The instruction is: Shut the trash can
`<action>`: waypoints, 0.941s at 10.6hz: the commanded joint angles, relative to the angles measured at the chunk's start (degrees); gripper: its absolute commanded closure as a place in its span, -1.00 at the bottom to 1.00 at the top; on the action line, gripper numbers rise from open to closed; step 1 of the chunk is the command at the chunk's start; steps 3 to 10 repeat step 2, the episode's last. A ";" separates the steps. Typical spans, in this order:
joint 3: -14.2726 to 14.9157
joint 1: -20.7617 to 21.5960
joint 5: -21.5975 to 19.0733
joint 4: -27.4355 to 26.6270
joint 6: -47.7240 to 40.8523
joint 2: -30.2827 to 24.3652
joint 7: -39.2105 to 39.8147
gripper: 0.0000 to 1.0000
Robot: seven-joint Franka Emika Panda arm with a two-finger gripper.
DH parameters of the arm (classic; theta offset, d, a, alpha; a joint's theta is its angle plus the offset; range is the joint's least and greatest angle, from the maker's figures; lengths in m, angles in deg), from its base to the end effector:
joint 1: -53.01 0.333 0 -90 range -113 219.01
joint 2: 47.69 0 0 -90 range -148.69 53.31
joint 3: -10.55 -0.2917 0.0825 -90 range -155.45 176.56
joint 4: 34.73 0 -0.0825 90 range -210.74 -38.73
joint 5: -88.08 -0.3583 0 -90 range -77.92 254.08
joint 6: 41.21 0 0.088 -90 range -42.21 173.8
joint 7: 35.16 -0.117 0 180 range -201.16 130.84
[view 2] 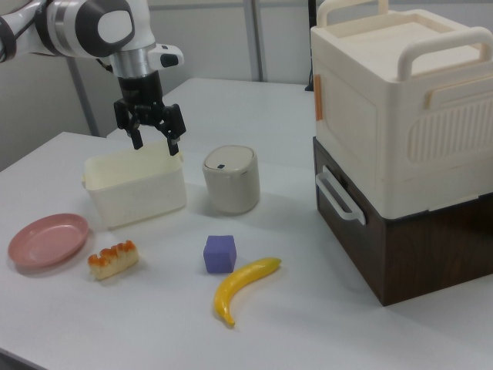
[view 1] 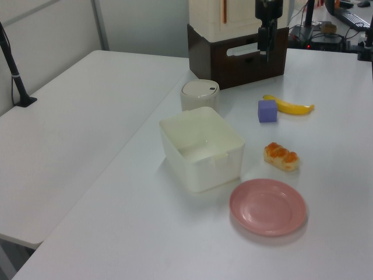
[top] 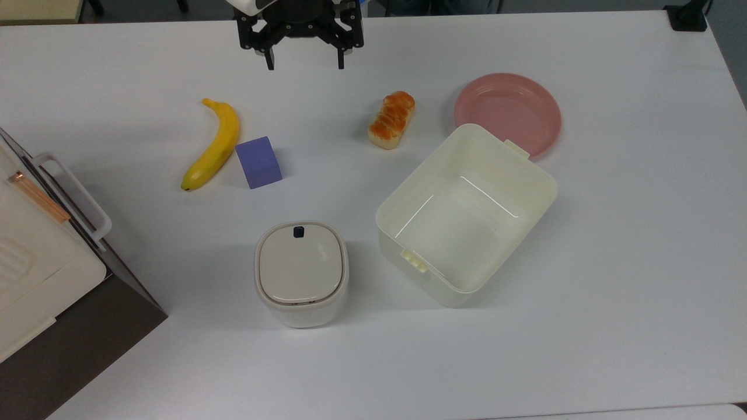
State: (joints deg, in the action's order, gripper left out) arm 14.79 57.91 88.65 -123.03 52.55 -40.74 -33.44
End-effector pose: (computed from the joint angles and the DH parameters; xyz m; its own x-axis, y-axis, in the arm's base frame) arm 0.5663 0.0076 0.5429 0.9988 0.0425 -0.0262 0.0430 -0.9989 0.0181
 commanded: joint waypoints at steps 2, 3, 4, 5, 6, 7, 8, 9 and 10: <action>0.25 0.81 0.93 -1.87 -0.50 -1.06 -1.28 -1.00; 0.25 0.81 0.93 -1.87 -0.50 -1.06 -1.28 -1.00; 0.25 0.81 0.93 -1.87 -0.50 -1.06 -1.28 -1.00; 0.25 0.81 0.93 -1.87 -0.50 -1.06 -1.28 -1.00; 0.25 0.81 0.93 -1.87 -0.50 -1.06 -1.28 -1.00; 0.25 0.81 0.93 -1.87 -0.50 -1.06 -1.28 -1.00; 0.25 0.81 0.93 -1.87 -0.50 -1.06 -1.28 -1.00; 0.25 0.81 0.93 -1.87 -0.50 -1.06 -1.28 -1.00; 0.25 0.81 0.93 -1.87 -0.50 -1.06 -1.28 -1.00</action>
